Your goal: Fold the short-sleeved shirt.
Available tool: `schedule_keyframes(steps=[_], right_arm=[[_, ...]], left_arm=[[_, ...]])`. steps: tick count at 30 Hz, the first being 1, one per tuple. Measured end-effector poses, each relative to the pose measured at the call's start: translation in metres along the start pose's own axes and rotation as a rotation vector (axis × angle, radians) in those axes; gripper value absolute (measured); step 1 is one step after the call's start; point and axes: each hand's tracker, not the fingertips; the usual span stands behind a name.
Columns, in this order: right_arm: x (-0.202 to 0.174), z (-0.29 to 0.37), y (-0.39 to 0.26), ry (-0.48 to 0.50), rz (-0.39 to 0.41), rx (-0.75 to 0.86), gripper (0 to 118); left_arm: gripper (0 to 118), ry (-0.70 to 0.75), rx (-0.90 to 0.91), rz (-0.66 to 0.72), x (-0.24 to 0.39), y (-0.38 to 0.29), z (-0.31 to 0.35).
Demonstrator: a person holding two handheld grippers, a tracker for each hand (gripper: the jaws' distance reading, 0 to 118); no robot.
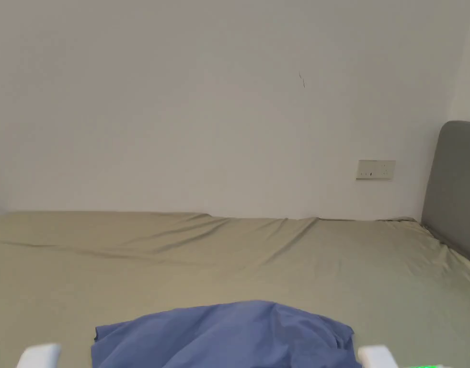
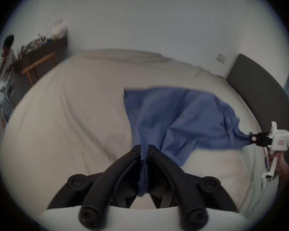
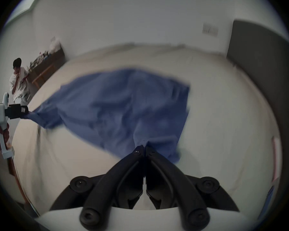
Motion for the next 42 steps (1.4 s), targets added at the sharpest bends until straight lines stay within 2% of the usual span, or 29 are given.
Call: schedule_keyframes(steps=[2, 3, 5, 7, 10, 13, 16, 19, 20, 25, 27, 31, 36, 38, 39, 40, 42], right_arm=[[0.004, -0.011, -0.038, -0.023, 0.052, -0.079, 9], [0.005, -0.006, -0.055, -0.004, 0.055, -0.056, 9], [0.010, 0.014, -0.075, 0.089, -0.030, -0.002, 9], [0.017, 0.035, -0.090, 0.144, -0.102, 0.020, 9], [0.024, 0.070, -0.118, 0.121, -0.051, 0.028, 9], [0.035, 0.102, -0.150, 0.156, -0.059, 0.020, 9], [0.041, 0.131, -0.188, 0.190, -0.061, -0.014, 9], [0.035, 0.157, -0.230, 0.216, -0.083, -0.056, 9], [0.031, 0.167, -0.243, 0.253, -0.111, -0.057, 9], [0.017, 0.210, -0.291, 0.254, -0.091, -0.075, 9], [0.017, 0.227, -0.313, 0.297, -0.157, -0.084, 9], [0.018, 0.253, -0.343, 0.283, -0.152, -0.101, 9], [0.022, 0.279, -0.345, 0.348, -0.138, -0.072, 9], [0.020, 0.271, -0.344, 0.297, -0.105, -0.029, 10], [0.017, 0.264, -0.345, 0.281, -0.077, -0.038, 16], [0.014, 0.257, -0.345, 0.248, -0.045, -0.064, 39], [0.006, 0.245, -0.349, 0.098, 0.073, -0.150, 94]], left_arm=[[8, -0.012, -0.081, -0.015, -0.018, -0.032, 0.002], [8, 0.025, -0.105, -0.020, -0.027, -0.048, 0.006], [8, 0.016, -0.088, -0.005, -0.045, -0.064, 0.021], [8, -0.055, -0.051, 0.084, -0.062, -0.077, 0.045], [8, -0.064, -0.014, 0.131, -0.069, -0.090, 0.087], [8, -0.124, -0.037, 0.213, -0.079, -0.114, 0.115], [8, -0.196, -0.081, 0.214, -0.083, -0.153, 0.144], [8, -0.184, -0.124, 0.205, -0.082, -0.199, 0.173], [8, -0.195, -0.137, 0.215, -0.083, -0.214, 0.183], [8, -0.194, -0.160, 0.301, -0.102, -0.266, 0.222], [8, -0.210, -0.160, 0.331, -0.105, -0.279, 0.240], [8, -0.189, -0.153, 0.326, -0.128, -0.297, 0.268], [8, -0.232, -0.130, 0.324, -0.137, -0.298, 0.284], [8, -0.229, -0.132, 0.320, -0.136, -0.305, 0.269], [10, -0.194, -0.162, 0.325, -0.135, -0.308, 0.258], [16, -0.151, -0.200, 0.325, -0.134, -0.312, 0.250], [51, -0.051, -0.241, 0.272, -0.118, -0.315, 0.244]])
